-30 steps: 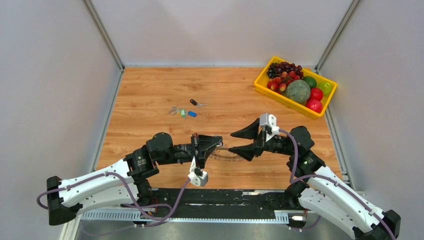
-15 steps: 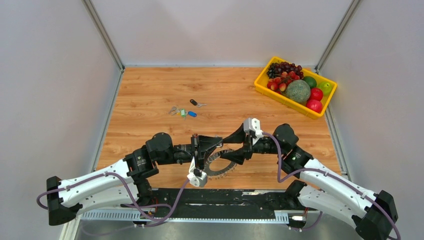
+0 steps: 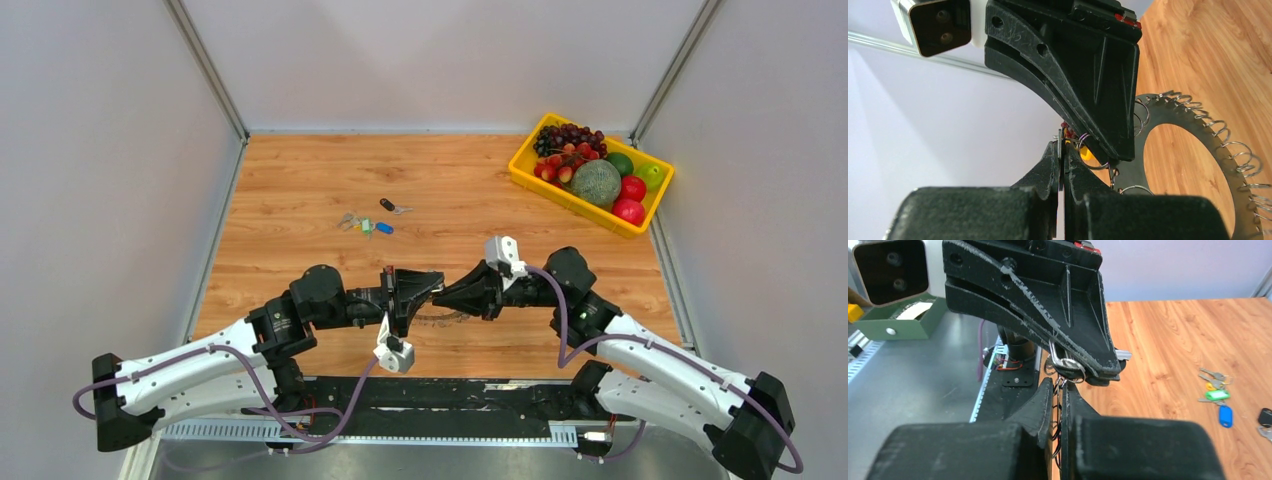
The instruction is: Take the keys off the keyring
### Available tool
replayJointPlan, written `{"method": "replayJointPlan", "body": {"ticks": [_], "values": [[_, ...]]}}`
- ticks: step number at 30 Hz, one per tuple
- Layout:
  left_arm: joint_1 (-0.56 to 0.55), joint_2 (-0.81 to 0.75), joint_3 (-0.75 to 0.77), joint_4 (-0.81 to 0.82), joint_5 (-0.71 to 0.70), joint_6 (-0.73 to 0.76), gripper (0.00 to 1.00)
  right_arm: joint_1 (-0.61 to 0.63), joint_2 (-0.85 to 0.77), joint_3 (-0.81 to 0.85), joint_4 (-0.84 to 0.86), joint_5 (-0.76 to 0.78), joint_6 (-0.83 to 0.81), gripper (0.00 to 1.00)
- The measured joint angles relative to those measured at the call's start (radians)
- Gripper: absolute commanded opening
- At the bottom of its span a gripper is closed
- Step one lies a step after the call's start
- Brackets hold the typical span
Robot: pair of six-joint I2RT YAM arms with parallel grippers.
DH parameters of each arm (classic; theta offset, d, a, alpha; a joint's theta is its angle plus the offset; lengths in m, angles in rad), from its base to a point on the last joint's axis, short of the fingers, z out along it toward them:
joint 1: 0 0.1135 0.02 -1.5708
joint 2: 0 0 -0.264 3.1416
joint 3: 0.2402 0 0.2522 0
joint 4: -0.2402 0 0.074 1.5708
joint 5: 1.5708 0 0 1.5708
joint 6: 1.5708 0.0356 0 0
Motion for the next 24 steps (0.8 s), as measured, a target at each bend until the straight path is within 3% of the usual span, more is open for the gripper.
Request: {"method": "replayJointPlan", "body": {"ticks": [7,16,20,22,24], "values": [[0.003,-0.01,0.0,-0.001,-0.031,0.003,0.0,0.003,0.058,0.08,-0.079,-0.008,0.113,0.0],[0.005,-0.003,0.0,-0.011,-0.048,0.012,0.0,-0.003,0.113,0.15,-0.165,0.01,0.401,0.02],[0.018,0.006,0.0,-0.011,-0.074,0.013,0.0,-0.017,0.161,0.199,-0.213,0.012,0.462,0.67],[0.018,0.014,0.002,-0.004,-0.085,0.01,0.0,-0.014,0.164,0.212,-0.246,0.039,0.462,0.84],[0.011,0.031,0.002,0.008,-0.089,0.003,0.0,-0.01,0.146,0.212,-0.275,0.074,0.436,0.93]]}}
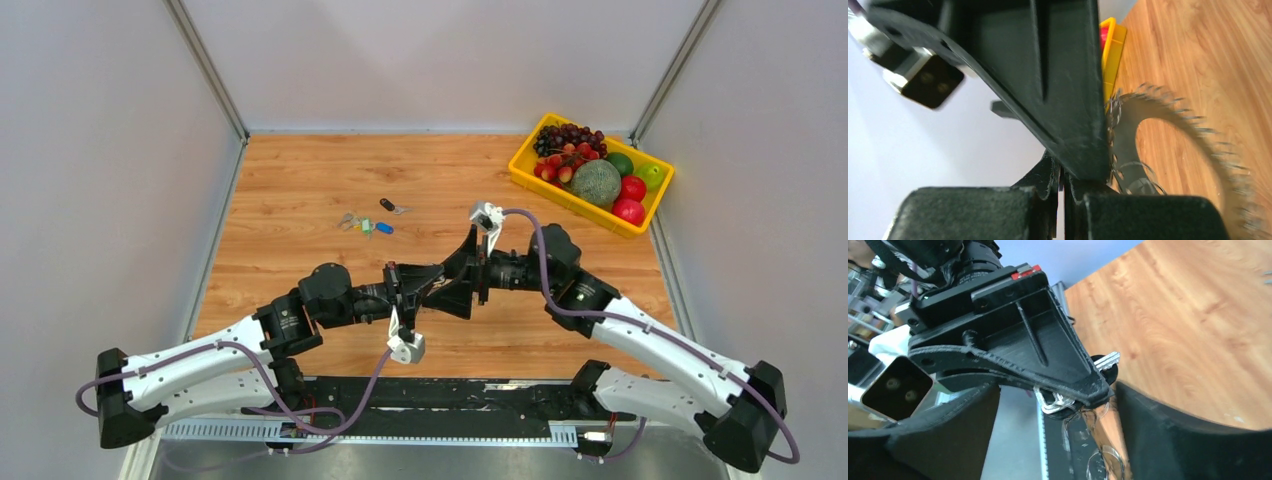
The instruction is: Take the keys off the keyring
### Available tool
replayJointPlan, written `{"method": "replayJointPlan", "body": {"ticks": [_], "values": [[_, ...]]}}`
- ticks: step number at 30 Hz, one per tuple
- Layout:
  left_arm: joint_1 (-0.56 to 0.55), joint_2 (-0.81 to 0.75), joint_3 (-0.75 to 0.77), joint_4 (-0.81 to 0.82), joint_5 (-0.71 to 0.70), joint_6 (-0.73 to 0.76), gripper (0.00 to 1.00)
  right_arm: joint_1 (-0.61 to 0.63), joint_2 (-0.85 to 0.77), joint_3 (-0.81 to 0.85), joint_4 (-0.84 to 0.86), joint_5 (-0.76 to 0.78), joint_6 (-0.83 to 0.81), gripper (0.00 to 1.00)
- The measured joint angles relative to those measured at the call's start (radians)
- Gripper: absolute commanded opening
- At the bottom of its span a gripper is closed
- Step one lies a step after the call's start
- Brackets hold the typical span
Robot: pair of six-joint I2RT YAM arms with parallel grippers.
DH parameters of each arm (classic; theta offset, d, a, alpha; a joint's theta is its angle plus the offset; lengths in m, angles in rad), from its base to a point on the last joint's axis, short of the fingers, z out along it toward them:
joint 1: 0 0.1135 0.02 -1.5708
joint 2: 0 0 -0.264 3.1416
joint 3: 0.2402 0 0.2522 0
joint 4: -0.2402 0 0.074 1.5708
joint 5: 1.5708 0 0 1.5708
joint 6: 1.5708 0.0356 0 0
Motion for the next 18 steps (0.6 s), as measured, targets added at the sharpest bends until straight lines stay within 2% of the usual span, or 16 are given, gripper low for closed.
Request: {"method": "replayJointPlan", "body": {"ticks": [5,9,11,14,15,16,18], "values": [[-0.011,0.015,0.0,0.005,-0.023,-0.011,0.0,-0.001,-0.184,-0.066,-0.02,0.108,-0.138,0.98],[-0.011,0.015,0.0,0.022,-0.028,-0.019,0.0,-0.001,-0.348,-0.143,-0.019,0.137,-0.26,0.97],[-0.011,0.014,0.0,0.029,-0.027,-0.023,0.0,-0.001,-0.388,-0.169,-0.018,0.152,-0.311,0.94],[-0.011,0.013,0.0,0.031,-0.027,-0.026,0.0,0.0,-0.406,-0.195,-0.021,0.185,-0.361,0.76],[-0.011,0.013,0.0,0.031,-0.027,-0.026,0.0,-0.001,-0.409,-0.201,-0.024,0.192,-0.374,0.65],[-0.011,0.012,0.0,0.031,-0.027,-0.026,0.0,-0.001,-0.41,-0.206,-0.026,0.198,-0.386,0.48],[-0.011,0.012,0.0,0.031,-0.027,-0.026,0.0,-0.001,-0.414,-0.211,-0.031,0.201,-0.409,0.24]]}}
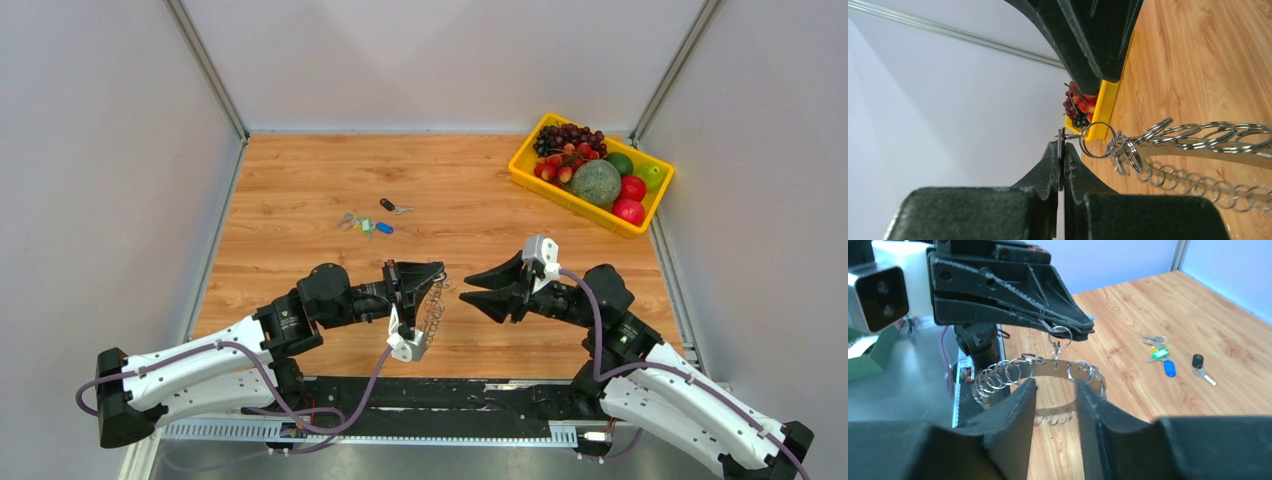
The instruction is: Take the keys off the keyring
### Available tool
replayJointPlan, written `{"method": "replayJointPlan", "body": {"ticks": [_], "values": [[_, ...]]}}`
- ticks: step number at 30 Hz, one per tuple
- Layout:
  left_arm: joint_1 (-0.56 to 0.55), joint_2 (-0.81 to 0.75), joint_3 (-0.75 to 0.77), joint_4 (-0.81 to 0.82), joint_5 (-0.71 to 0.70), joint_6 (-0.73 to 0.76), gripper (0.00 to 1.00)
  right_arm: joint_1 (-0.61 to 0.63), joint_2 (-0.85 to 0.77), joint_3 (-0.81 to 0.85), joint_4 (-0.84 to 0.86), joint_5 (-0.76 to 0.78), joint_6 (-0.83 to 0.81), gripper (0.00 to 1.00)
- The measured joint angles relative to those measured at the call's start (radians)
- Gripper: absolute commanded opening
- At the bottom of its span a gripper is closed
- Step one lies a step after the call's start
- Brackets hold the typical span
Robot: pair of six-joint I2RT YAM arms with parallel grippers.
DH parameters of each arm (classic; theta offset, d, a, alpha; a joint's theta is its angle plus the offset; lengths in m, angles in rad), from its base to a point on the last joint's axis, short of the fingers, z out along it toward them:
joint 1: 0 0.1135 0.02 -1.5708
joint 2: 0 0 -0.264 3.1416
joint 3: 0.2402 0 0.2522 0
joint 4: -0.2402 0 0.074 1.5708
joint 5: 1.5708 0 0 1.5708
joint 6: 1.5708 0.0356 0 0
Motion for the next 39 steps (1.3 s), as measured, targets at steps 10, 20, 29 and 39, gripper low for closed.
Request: {"method": "replayJointPlan", "body": {"ticks": [10,20,29,39], "values": [[0.0,-0.003,0.0,0.0,0.0,0.0,0.0,0.0,0.02,0.0,-0.001,0.008,-0.019,0.0],[0.0,-0.002,0.0,0.0,0.004,0.0,0.0,0.003,0.14,0.001,0.094,0.004,0.023,0.05],[-0.002,-0.001,0.0,0.0,0.023,-0.002,0.0,0.112,0.269,0.036,0.183,0.01,0.029,0.1],[-0.005,0.004,0.008,0.013,0.007,-0.003,0.0,0.138,0.109,0.035,0.066,0.235,-0.044,0.38]]}}
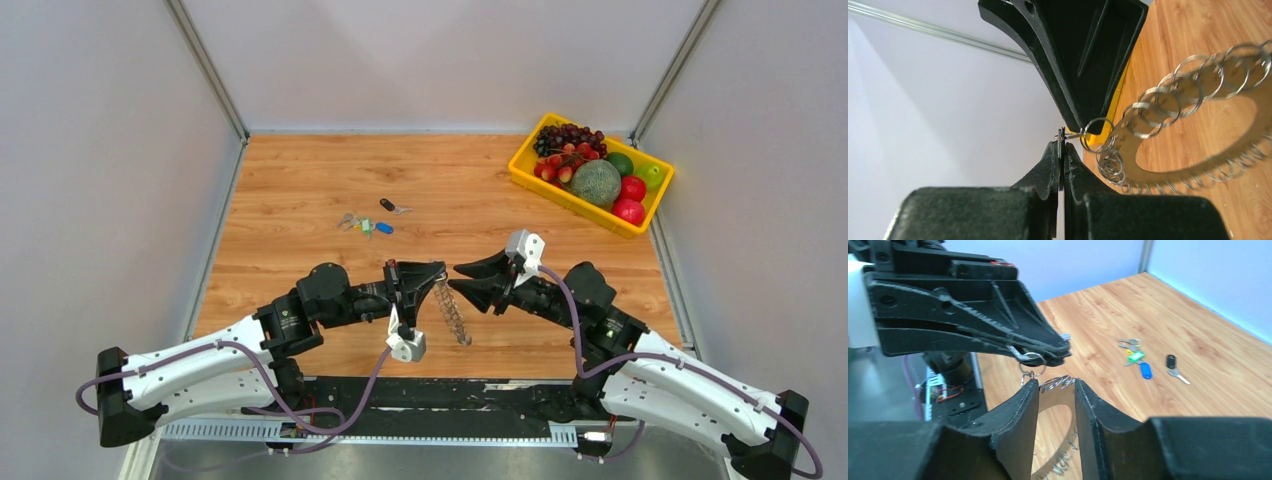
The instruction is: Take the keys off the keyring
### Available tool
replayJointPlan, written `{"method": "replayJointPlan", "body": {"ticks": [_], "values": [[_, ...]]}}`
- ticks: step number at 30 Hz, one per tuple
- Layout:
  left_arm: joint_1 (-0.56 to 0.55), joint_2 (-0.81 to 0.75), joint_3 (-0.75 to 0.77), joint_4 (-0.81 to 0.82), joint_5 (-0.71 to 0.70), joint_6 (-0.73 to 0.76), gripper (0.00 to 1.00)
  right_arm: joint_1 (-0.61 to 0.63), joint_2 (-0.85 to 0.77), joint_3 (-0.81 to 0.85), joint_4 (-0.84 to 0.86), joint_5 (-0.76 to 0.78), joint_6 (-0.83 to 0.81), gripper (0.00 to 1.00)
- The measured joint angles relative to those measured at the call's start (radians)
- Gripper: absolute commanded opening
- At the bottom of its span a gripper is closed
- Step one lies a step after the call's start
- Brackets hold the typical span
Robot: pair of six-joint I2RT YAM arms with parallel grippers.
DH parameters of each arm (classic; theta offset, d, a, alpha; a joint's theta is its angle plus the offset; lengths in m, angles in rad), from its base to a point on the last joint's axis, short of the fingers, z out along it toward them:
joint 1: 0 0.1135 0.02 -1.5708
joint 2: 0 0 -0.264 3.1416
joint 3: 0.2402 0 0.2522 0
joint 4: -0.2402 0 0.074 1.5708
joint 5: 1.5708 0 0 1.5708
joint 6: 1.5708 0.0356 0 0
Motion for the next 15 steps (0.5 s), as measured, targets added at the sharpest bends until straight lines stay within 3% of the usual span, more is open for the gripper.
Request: {"method": "replayJointPlan", "body": {"ticks": [15], "values": [[0.0,0.005,0.002,-0.018,-0.008,-0.001,0.0,0.0,-0.018,0.016,-0.097,0.084,-0.06,0.43]]}}
